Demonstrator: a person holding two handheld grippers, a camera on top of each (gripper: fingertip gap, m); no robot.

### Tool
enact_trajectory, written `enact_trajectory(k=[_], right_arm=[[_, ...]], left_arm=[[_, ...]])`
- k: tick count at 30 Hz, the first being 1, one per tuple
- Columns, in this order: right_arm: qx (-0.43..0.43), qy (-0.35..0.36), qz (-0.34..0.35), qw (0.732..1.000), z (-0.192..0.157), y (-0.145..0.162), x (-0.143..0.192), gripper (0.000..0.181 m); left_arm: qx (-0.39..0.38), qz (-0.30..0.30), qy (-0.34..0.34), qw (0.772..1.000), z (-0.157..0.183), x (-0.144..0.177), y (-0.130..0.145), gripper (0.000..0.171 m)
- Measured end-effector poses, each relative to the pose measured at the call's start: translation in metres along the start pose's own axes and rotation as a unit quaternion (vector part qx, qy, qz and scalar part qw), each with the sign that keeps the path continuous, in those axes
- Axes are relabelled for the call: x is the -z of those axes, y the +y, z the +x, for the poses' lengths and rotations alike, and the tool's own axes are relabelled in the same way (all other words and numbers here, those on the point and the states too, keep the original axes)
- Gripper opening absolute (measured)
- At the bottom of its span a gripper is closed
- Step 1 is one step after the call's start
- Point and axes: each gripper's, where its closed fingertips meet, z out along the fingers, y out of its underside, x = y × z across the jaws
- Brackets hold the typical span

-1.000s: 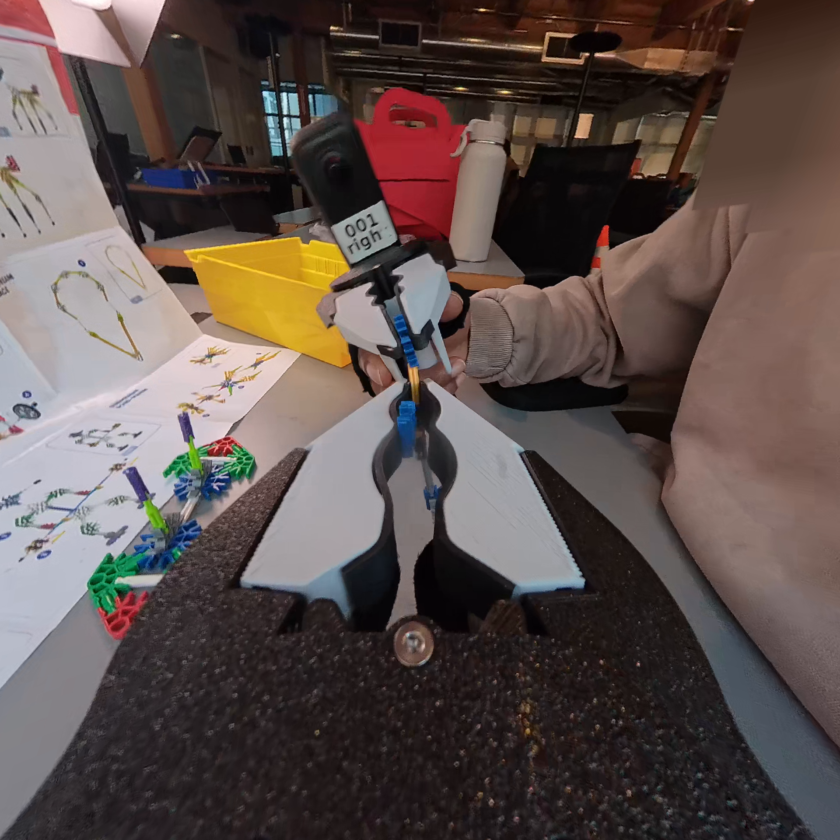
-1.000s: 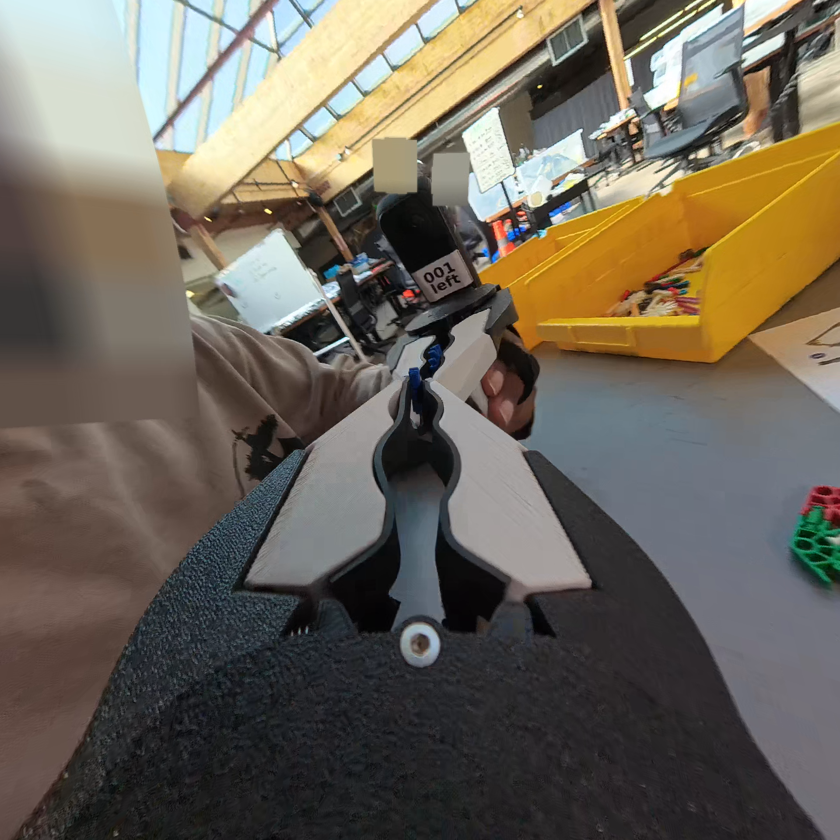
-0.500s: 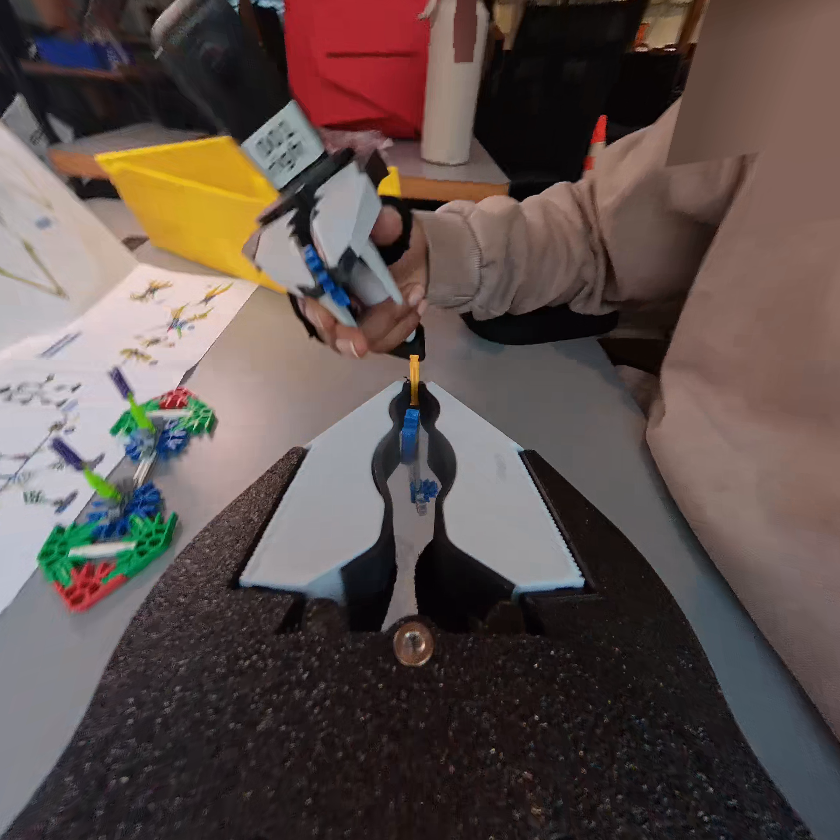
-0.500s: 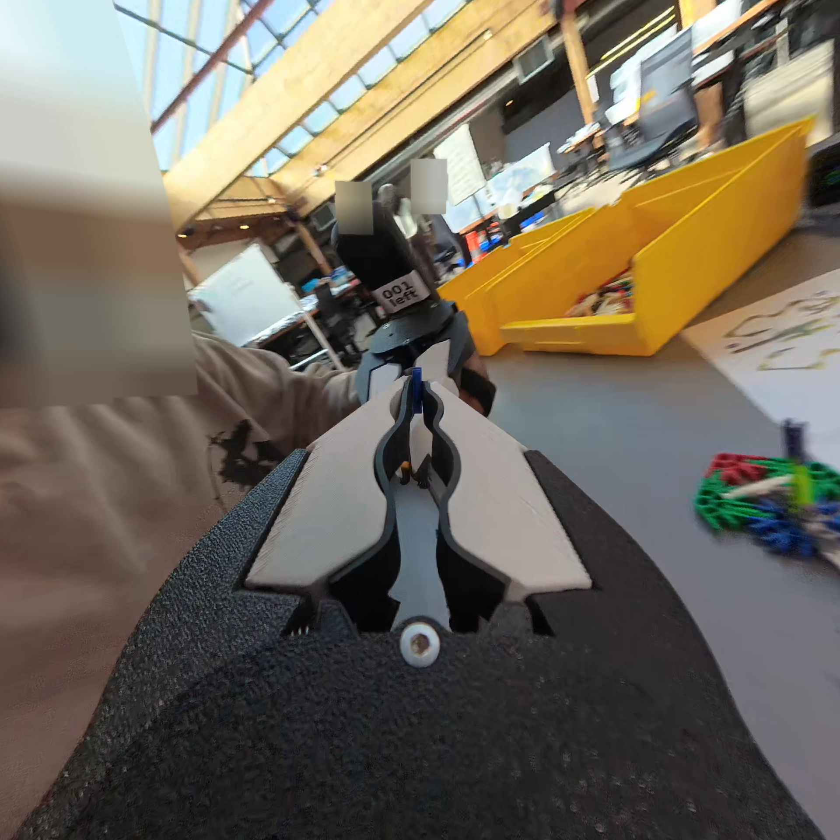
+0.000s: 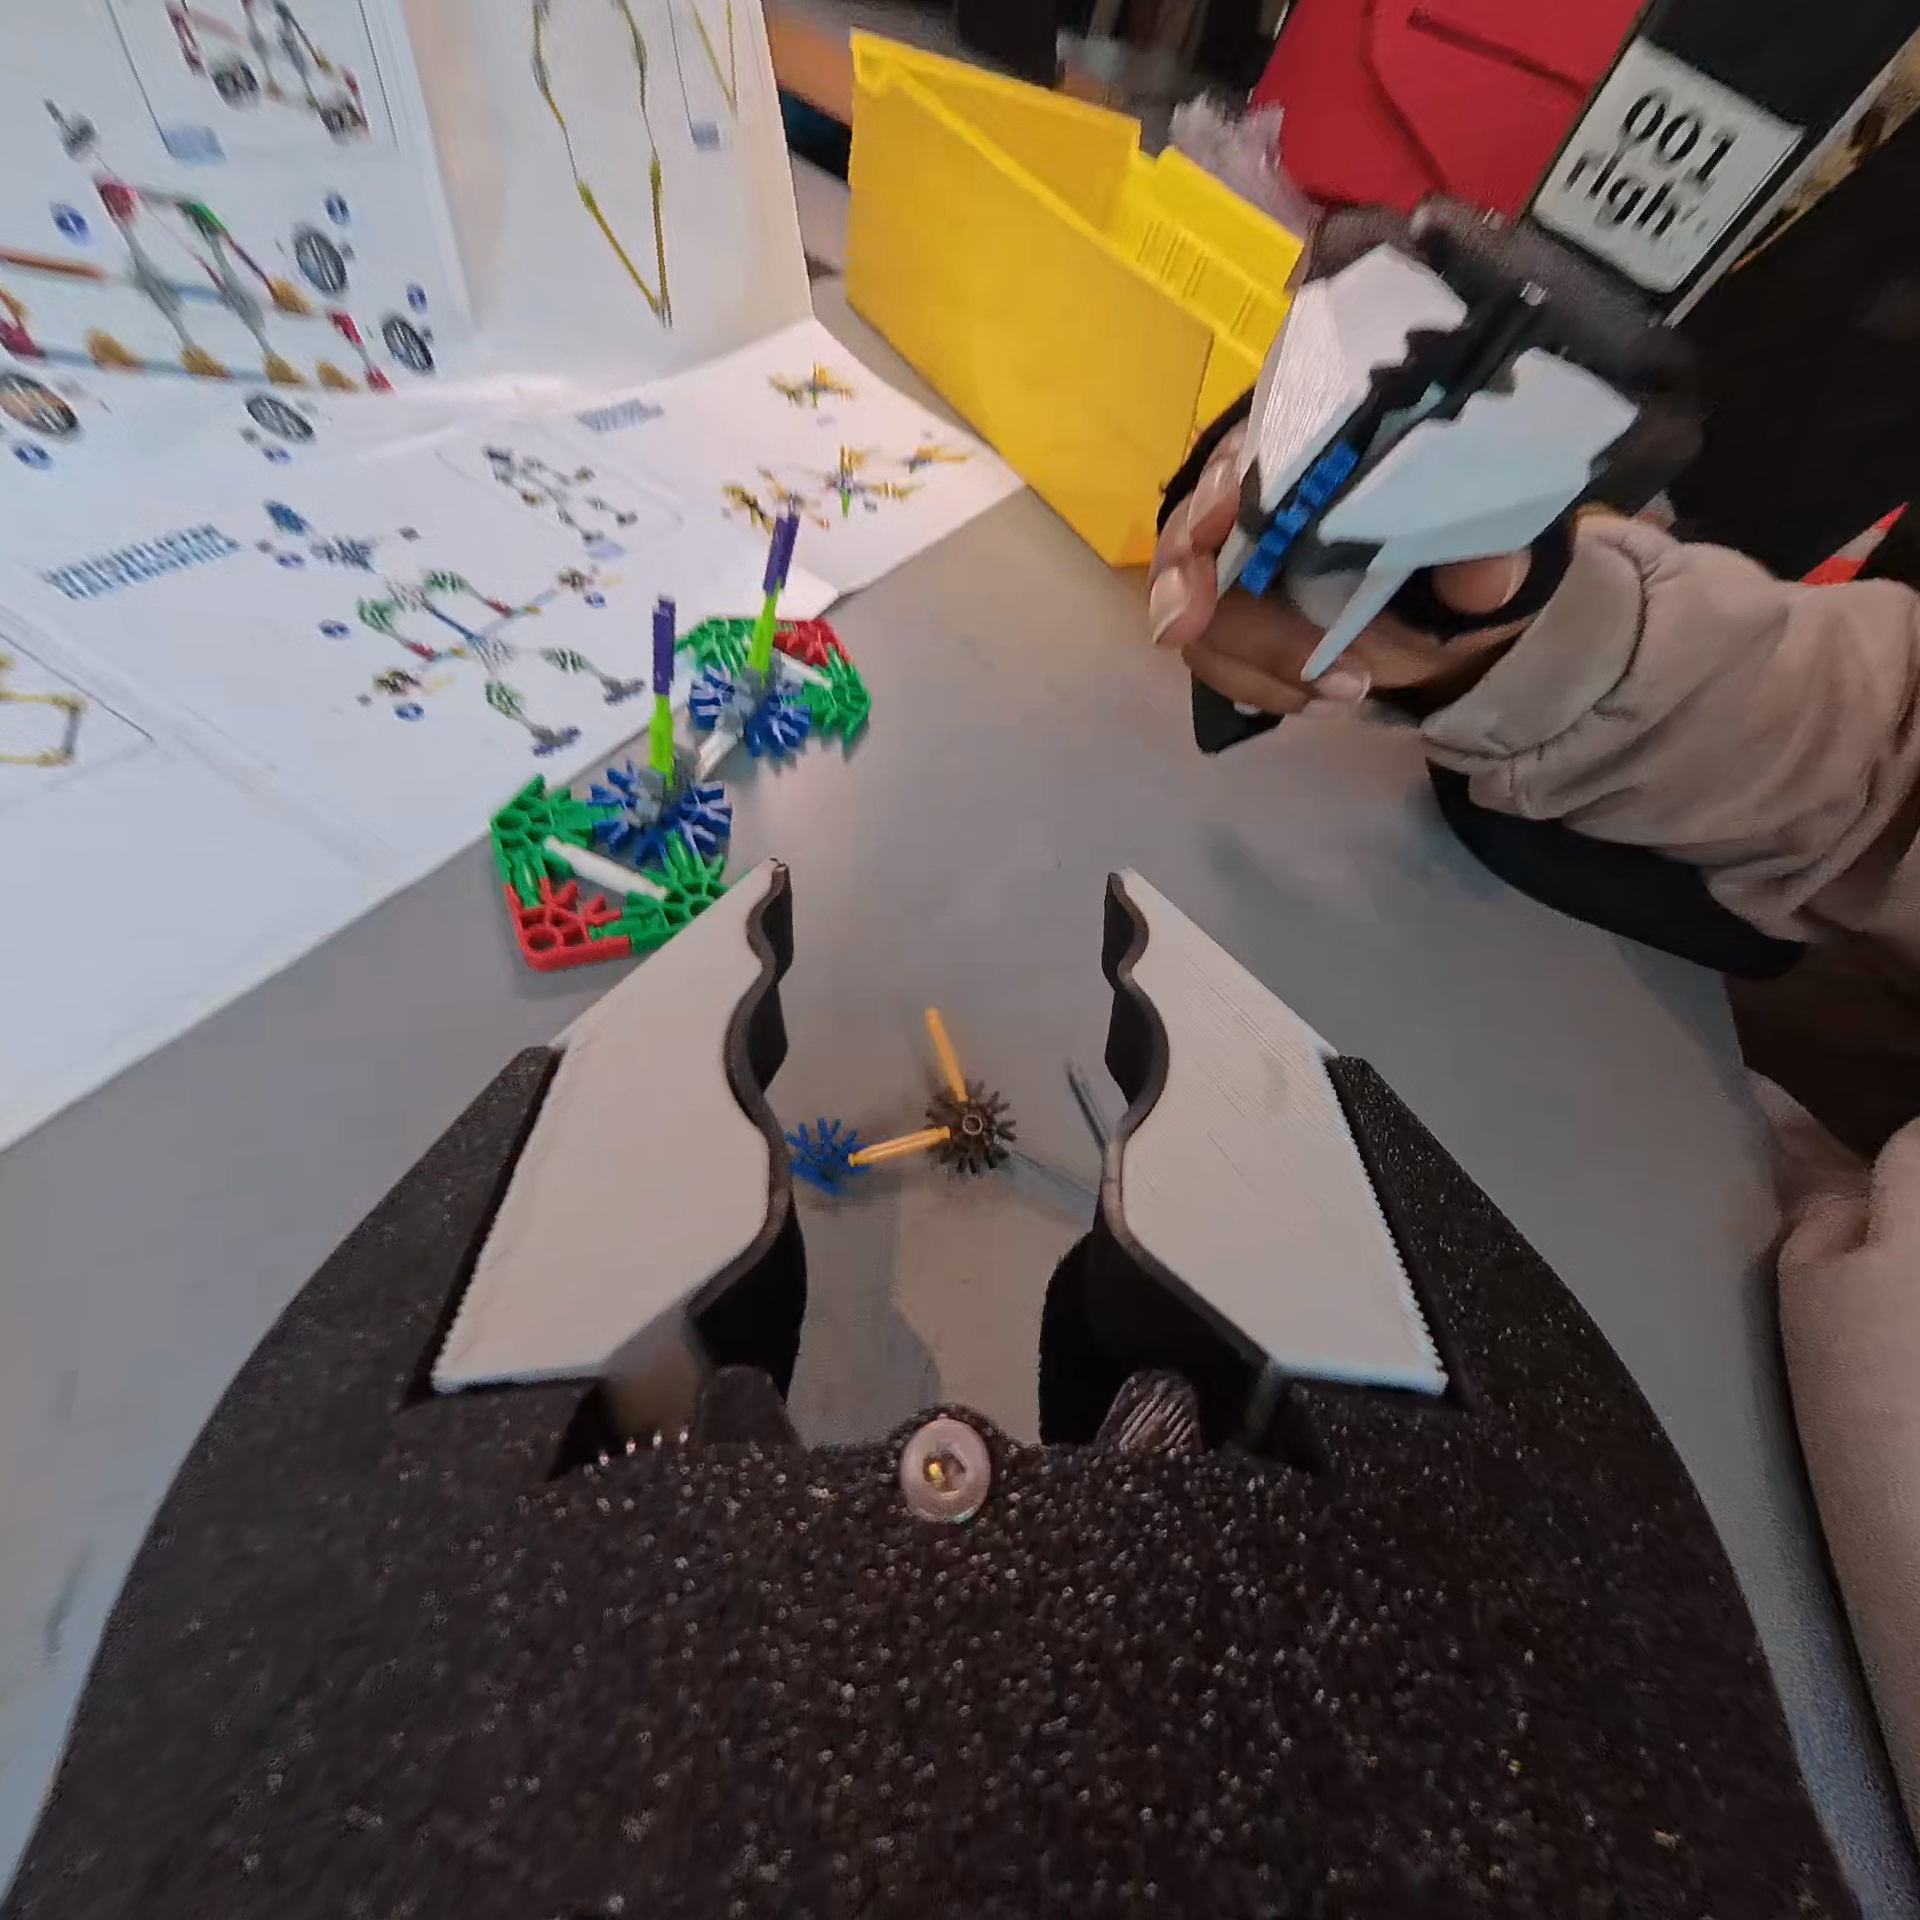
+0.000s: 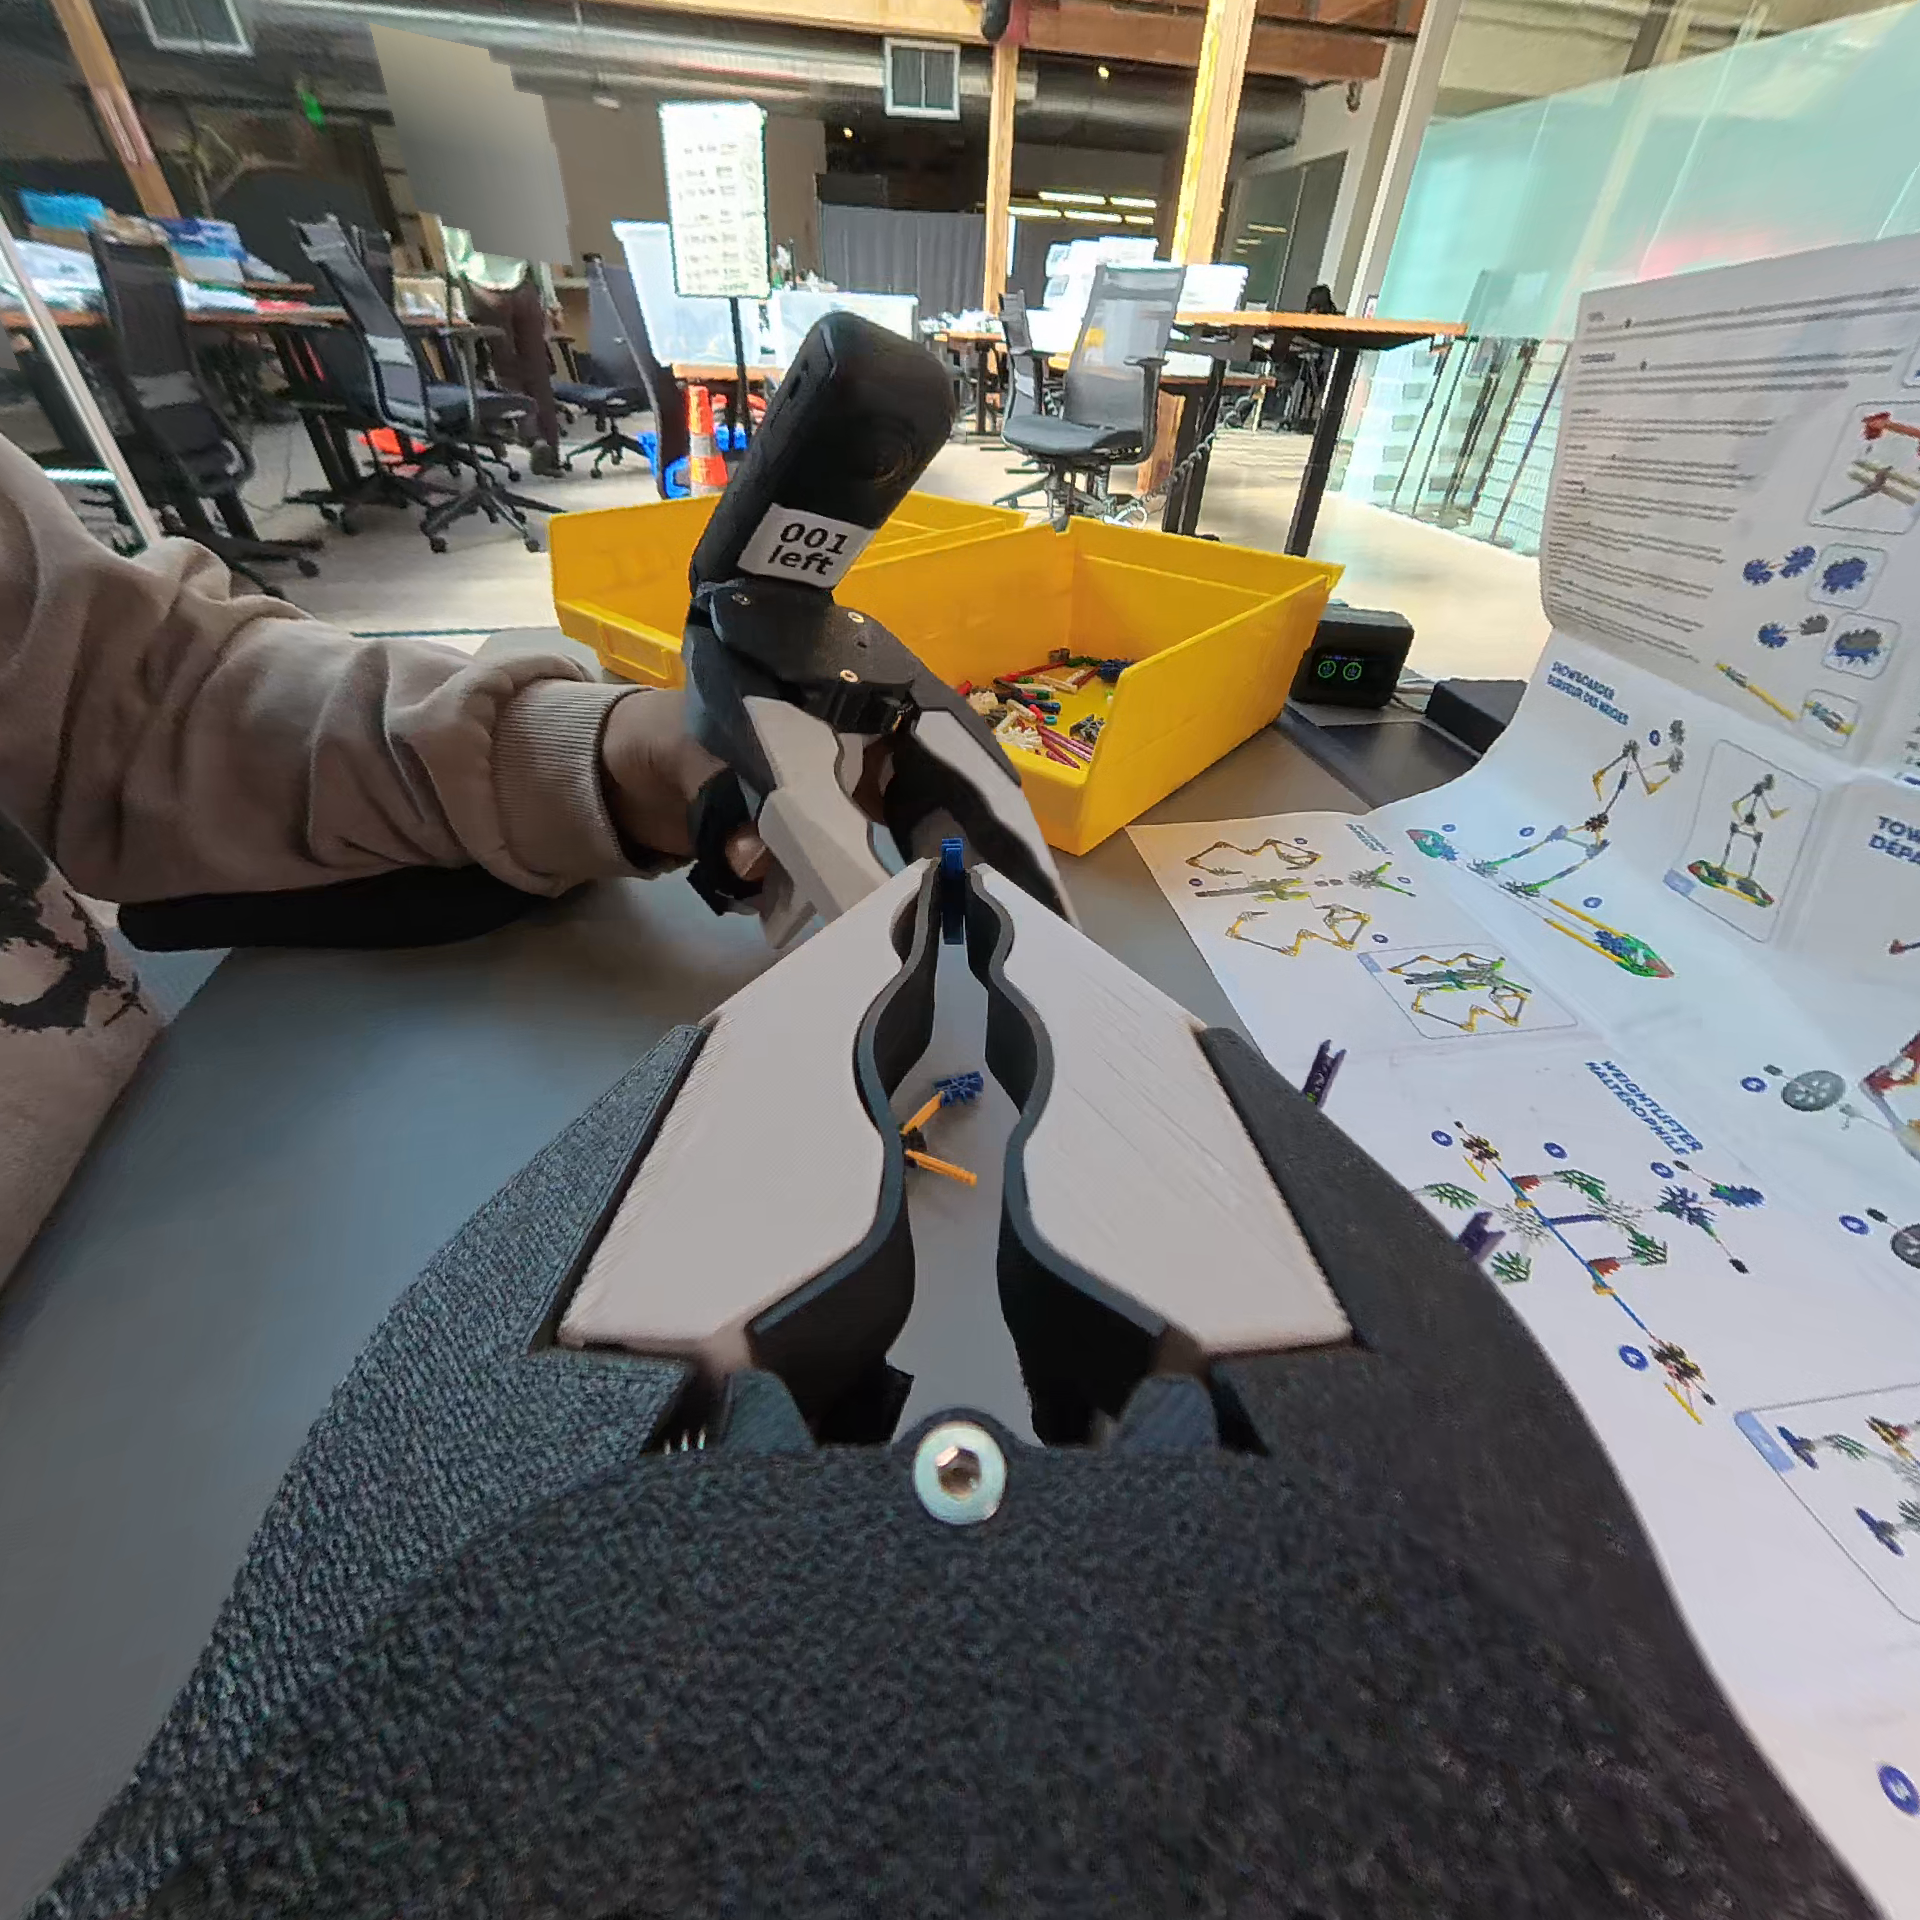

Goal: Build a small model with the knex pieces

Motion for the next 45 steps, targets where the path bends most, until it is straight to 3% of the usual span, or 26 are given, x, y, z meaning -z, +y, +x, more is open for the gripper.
enact_trajectory(k=[3,6,11,14,20,21,23,25,27,29,32,34,36,37,39,42,44,45], right_arm=[[-0.030,-0.027,0.024,0.999,-0.011,-0.007,-0.003,0.003],[-0.120,-0.077,0.073,0.987,-0.023,-0.020,-0.006,0.003],[-0.221,-0.130,0.116,0.960,-0.040,-0.028,-0.014,0.003],[-0.222,-0.133,0.119,0.958,-0.044,-0.027,-0.017,0.003],[-0.178,-0.110,0.094,0.973,-0.037,-0.018,-0.017,0.004],[-0.166,-0.097,0.087,0.977,-0.034,-0.016,-0.017,0.006],[-0.148,-0.070,0.085,0.983,-0.024,-0.019,-0.013,0.026],[-0.139,-0.049,0.078,0.986,-0.012,-0.021,-0.007,0.036],[-0.111,-0.030,0.041,0.993,-0.002,-0.011,-0.003,0.036],[-0.079,-0.023,-0.025,0.996,0.005,0.015,-0.003,0.035],[-0.043,-0.032,-0.133,0.990,0.008,0.064,-0.003,0.035],[-0.042,-0.042,-0.153,0.986,0.005,0.069,-0.006,0.033],[-0.020,-0.016,-0.185,0.982,0.011,0.079,-0.010,0.027],[-0.014,-0.017,-0.210,0.977,0.010,0.087,-0.012,0.028],[-0.010,-0.024,-0.250,0.968,0.006,0.100,-0.016,0.030],[0.001,-0.034,-0.286,0.958,0.002,0.112,-0.025,0.032],[0.007,-0.045,-0.302,0.952,0.002,0.116,-0.032,0.032],[0.011,-0.052,-0.313,0.948,0.002,0.119,-0.034,0.031]], left_arm=[[-0.052,0.055,0.029,0.997,0.016,0.013,-0.023,0.056],[-0.080,0.098,0.096,0.987,0.048,0.018,-0.033,0.031],[-0.084,0.130,0.157,0.975,0.079,0.020,-0.040,0.017],[-0.081,0.145,0.171,0.971,0.085,0.024,-0.045,0.005],[-0.087,0.118,0.142,0.979,0.076,0.018,-0.040,0.001],[-0.097,0.110,0.127,0.981,0.072,0.019,-0.040,0.001],[-0.132,0.095,0.065,0.984,0.055,0.028,-0.048,0.002],[-0.181,0.081,-0.070,0.978,0.015,0.061,-0.070,0.002],[-0.204,0.054,-0.238,0.948,-0.033,0.124,-0.092,0.001],[-0.193,-0.012,-0.389,0.901,-0.080,0.202,-0.090,0.002],[-0.113,-0.136,-0.520,0.836,-0.120,0.312,-0.045,0.002],[-0.046,-0.224,-0.567,0.792,-0.132,0.372,0.005,0.002],[0.001,-0.281,-0.596,0.752,-0.135,0.417,0.050,0.003],[0.022,-0.292,-0.602,0.742,-0.134,0.431,0.068,0.008],[0.052,-0.287,-0.608,0.738,-0.130,0.445,0.090,0.019],[0.050,-0.236,-0.617,0.749,-0.124,0.444,0.084,0.027],[0.027,-0.175,-0.596,0.783,-0.116,0.421,0.056,0.028],[0.011,-0.131,-0.563,0.816,-0.109,0.399,0.036,0.028]])
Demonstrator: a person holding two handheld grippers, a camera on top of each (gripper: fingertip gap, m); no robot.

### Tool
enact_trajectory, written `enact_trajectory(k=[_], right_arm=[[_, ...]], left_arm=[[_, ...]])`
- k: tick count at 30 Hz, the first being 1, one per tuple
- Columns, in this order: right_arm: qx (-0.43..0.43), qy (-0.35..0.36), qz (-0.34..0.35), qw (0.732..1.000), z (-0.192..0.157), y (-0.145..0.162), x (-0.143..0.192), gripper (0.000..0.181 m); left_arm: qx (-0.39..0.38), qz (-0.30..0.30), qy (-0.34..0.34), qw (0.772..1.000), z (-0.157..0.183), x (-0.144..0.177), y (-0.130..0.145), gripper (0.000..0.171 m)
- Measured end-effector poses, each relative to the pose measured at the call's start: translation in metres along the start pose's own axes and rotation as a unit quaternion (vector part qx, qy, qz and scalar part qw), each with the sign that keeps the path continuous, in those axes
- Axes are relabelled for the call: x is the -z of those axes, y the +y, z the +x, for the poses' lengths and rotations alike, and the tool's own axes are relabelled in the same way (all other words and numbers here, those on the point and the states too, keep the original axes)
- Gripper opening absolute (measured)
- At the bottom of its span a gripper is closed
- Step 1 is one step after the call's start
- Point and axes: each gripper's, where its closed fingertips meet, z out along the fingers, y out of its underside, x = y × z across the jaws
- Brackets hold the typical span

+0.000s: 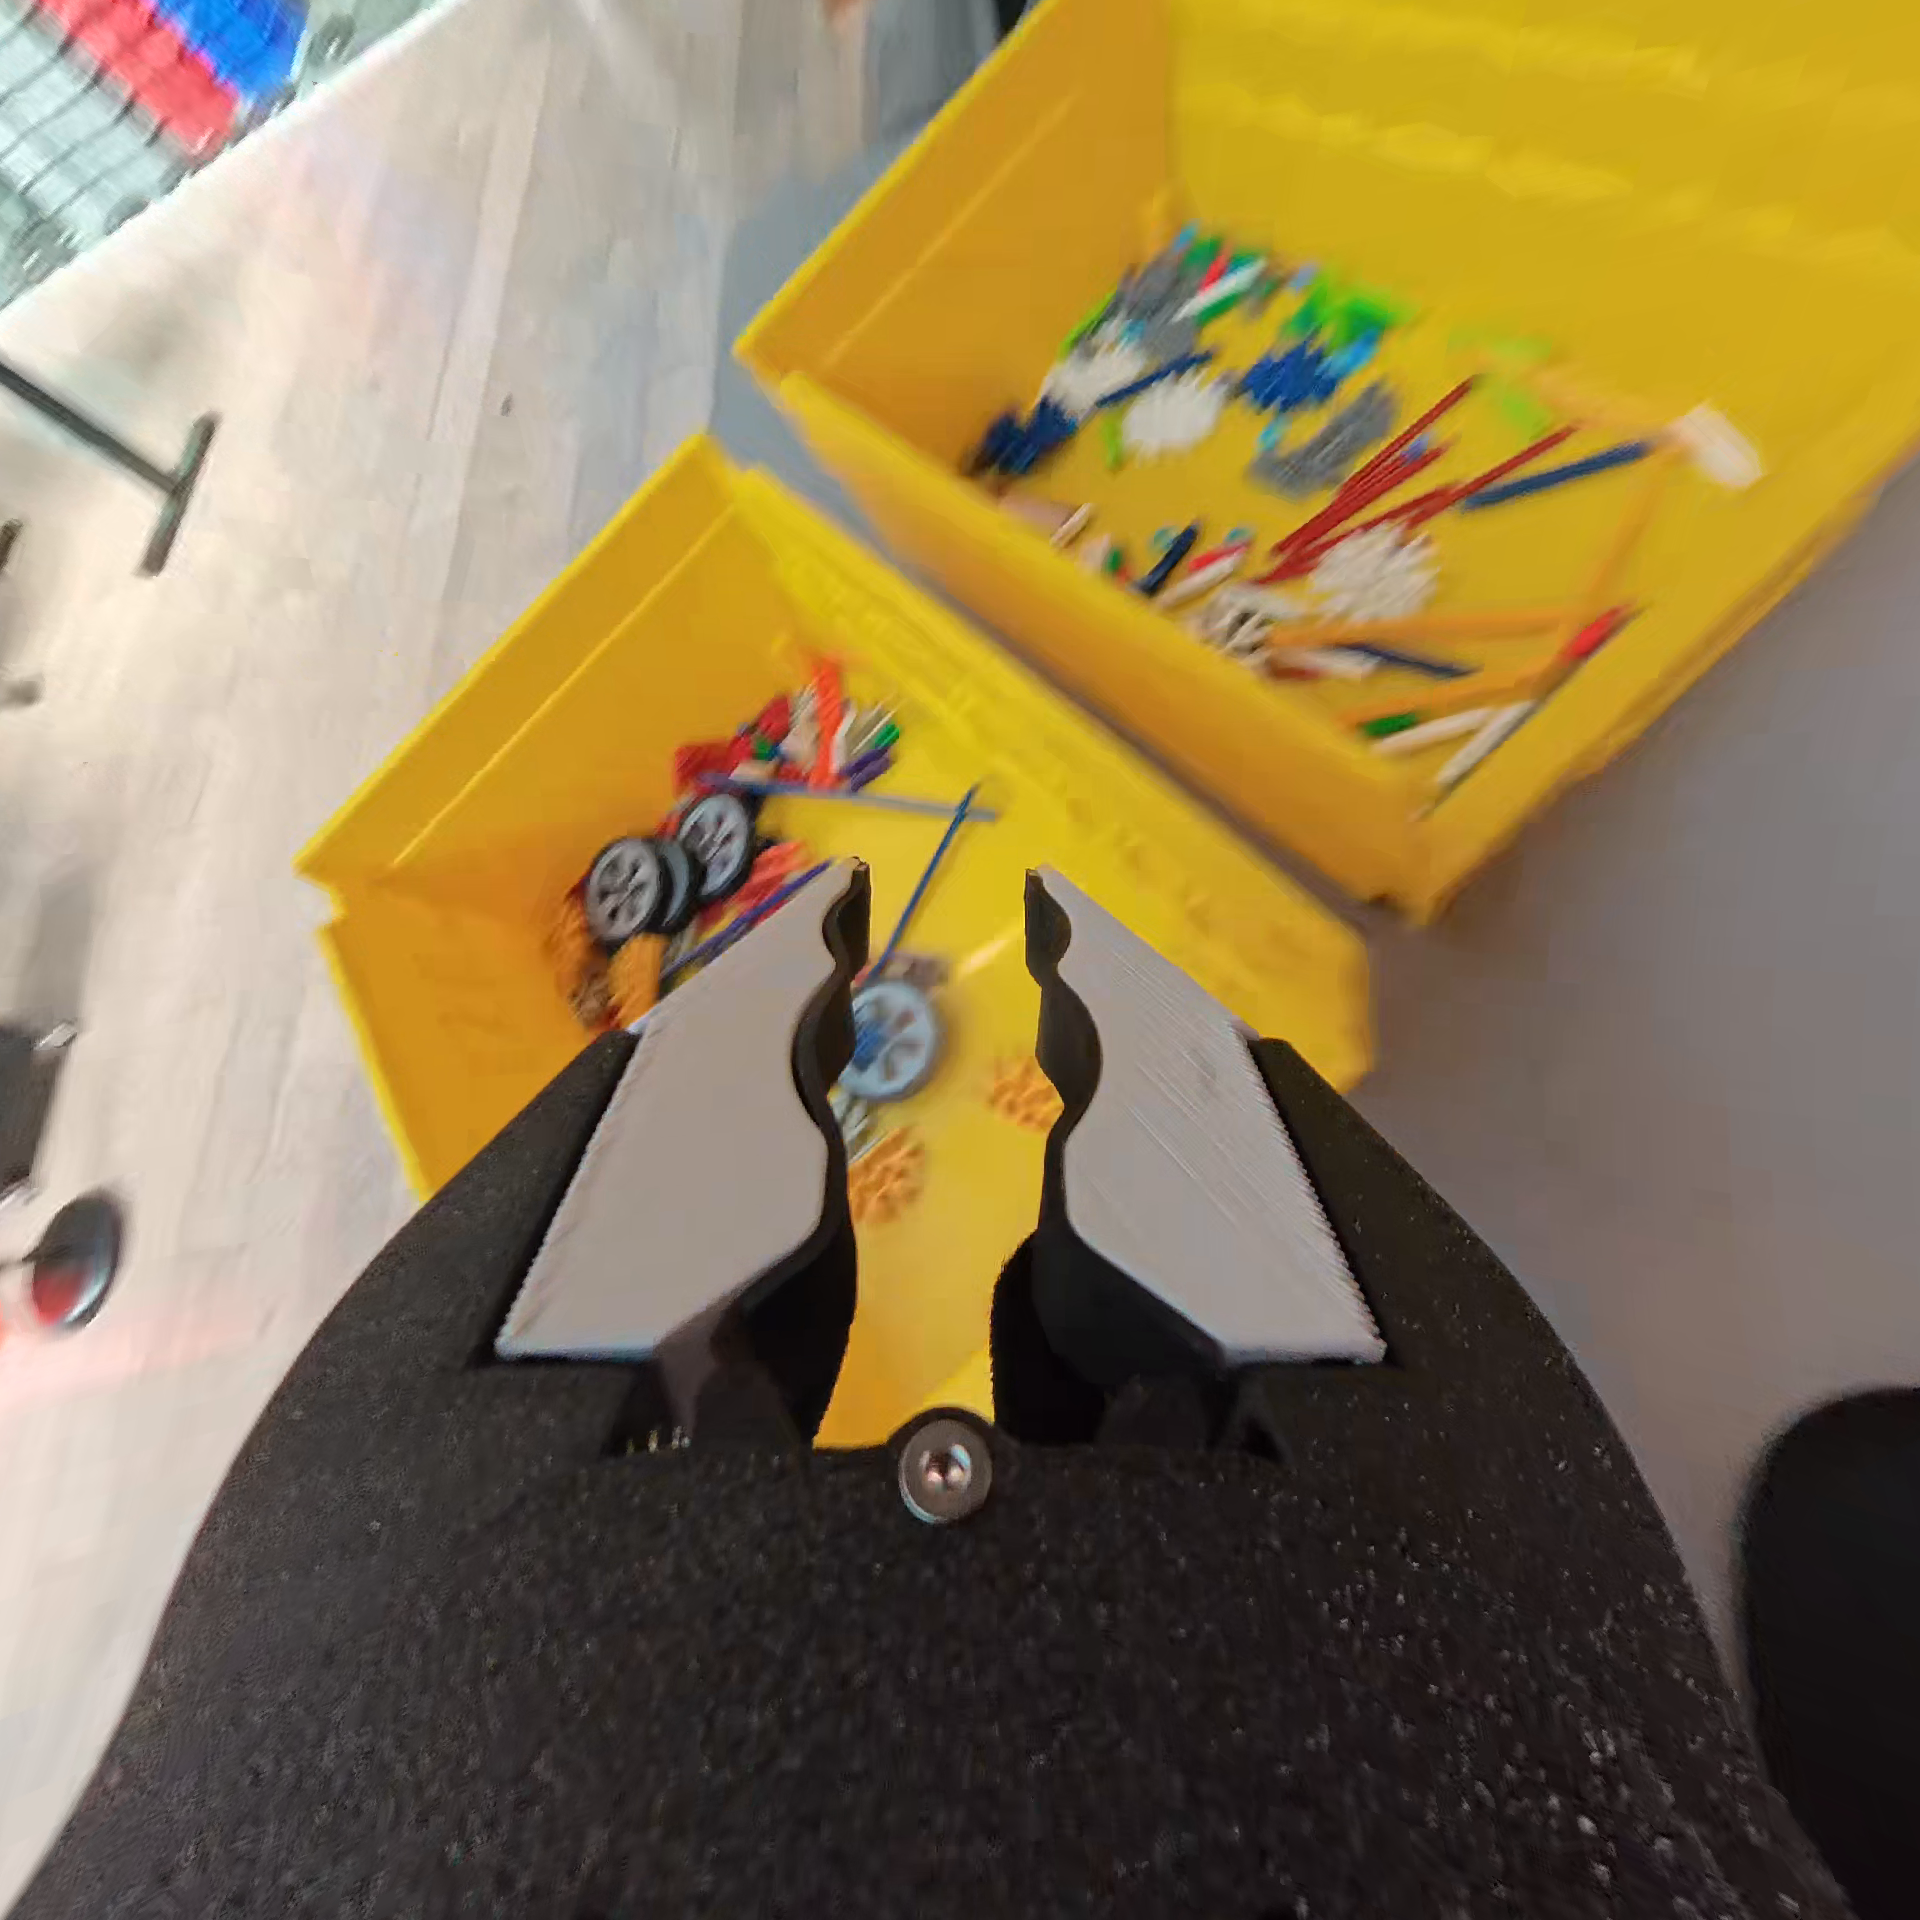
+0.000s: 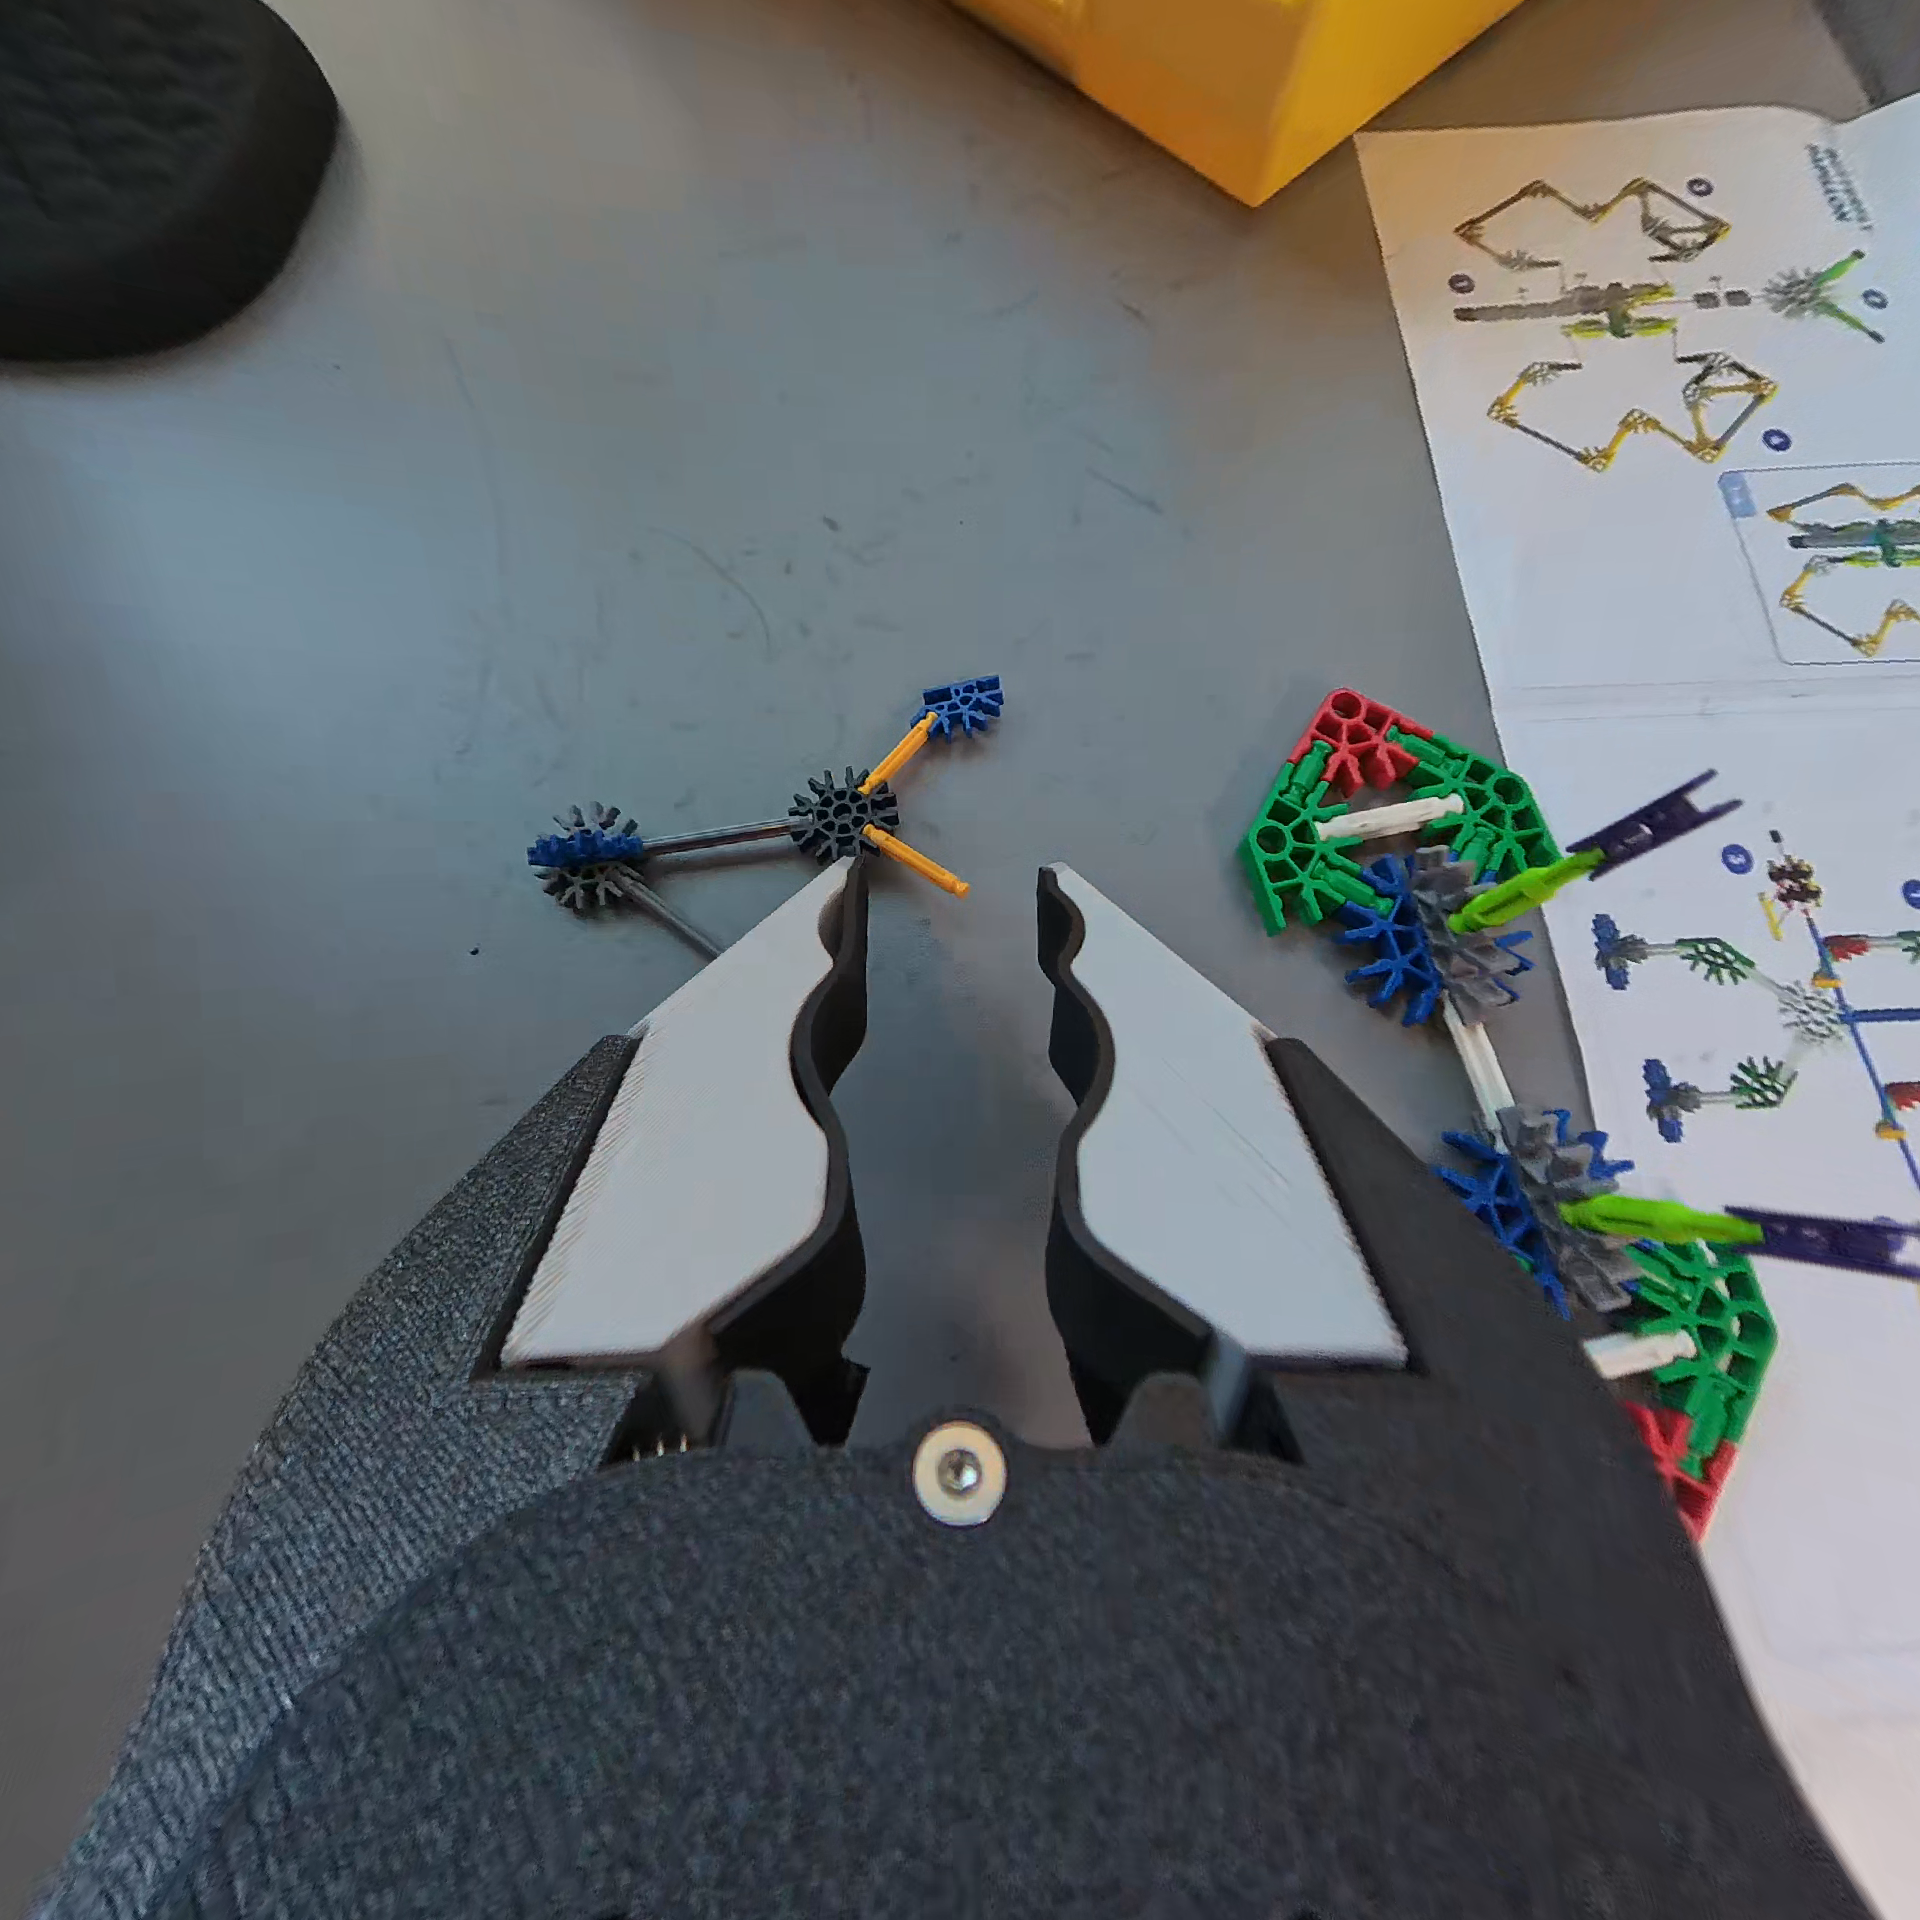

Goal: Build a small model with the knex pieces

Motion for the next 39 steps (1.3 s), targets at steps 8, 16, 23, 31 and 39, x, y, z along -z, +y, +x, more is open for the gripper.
enact_trajectory(k=[8,16,23,31,39], right_arm=[[0.065,-0.059,-0.043,0.995,-0.011,0.002,-0.013,0.005],[0.172,0.014,0.040,0.984,-0.019,-0.033,0.037,0.000],[0.171,0.046,0.024,0.984,-0.010,-0.027,0.060,0.000],[0.146,0.052,0.039,0.987,-0.001,-0.032,0.061,0.003],[0.135,0.070,0.033,0.988,0.003,-0.032,0.061,0.003]], left_arm=[[-0.005,0.241,0.379,0.893,0.198,0.046,-0.132,0.027],[0.094,0.099,0.630,0.765,0.351,-0.014,-0.128,0.032],[0.001,-0.039,0.578,0.815,0.385,-0.079,-0.078,0.033],[-0.145,-0.087,0.490,0.855,0.400,-0.080,-0.042,0.040],[-0.263,-0.053,0.390,0.881,0.402,-0.086,-0.041,0.013]])
